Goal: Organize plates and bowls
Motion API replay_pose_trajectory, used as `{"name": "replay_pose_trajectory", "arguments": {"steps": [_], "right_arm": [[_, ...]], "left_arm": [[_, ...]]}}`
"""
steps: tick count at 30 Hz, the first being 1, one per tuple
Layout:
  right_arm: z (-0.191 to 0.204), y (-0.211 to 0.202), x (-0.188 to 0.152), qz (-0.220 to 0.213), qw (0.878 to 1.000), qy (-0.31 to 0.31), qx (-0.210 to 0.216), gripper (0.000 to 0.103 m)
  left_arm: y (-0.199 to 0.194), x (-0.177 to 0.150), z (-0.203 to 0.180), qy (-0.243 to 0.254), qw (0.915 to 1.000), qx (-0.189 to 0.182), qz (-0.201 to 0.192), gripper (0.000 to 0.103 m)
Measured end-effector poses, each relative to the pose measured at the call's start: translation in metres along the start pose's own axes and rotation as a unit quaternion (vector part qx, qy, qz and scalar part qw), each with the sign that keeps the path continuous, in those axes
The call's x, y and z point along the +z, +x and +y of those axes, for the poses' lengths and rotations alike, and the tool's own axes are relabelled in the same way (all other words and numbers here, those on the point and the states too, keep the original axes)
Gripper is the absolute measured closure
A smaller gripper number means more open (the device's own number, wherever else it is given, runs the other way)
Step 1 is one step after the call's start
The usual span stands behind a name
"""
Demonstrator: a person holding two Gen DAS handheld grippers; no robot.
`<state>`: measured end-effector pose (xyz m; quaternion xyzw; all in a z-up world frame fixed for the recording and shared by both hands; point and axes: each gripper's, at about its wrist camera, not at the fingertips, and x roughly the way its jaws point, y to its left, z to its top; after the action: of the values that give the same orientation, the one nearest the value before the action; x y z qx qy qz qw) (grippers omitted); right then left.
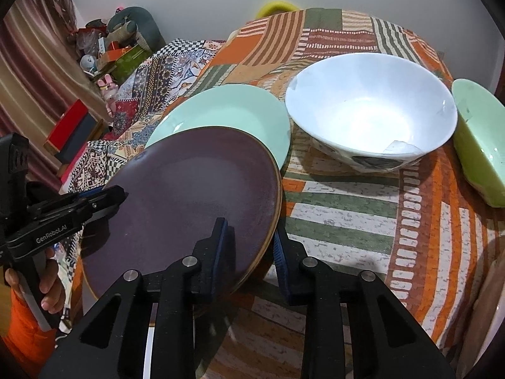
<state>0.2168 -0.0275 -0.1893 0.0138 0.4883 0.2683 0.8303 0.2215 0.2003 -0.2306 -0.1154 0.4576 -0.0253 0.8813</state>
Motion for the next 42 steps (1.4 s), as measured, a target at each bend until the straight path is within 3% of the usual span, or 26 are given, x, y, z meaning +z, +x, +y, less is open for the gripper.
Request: {"name": "replay_pose_trajectory", "arguments": {"steps": [28, 42], "right_arm": [[-0.001, -0.074, -0.027, -0.051, 0.999, -0.004, 0.011, 0.079], [-0.017, -0.109, -0.058, -0.067, 0.998, 0.0, 0.007, 0.079]], "left_arm": [[-0.084, -0.027, -0.054, 0.012, 0.9988, -0.003, -0.047, 0.077], [-0.102, -0.051, -0.101, 0.033, 0.9985, -0.01, -0.042, 0.077]]}}
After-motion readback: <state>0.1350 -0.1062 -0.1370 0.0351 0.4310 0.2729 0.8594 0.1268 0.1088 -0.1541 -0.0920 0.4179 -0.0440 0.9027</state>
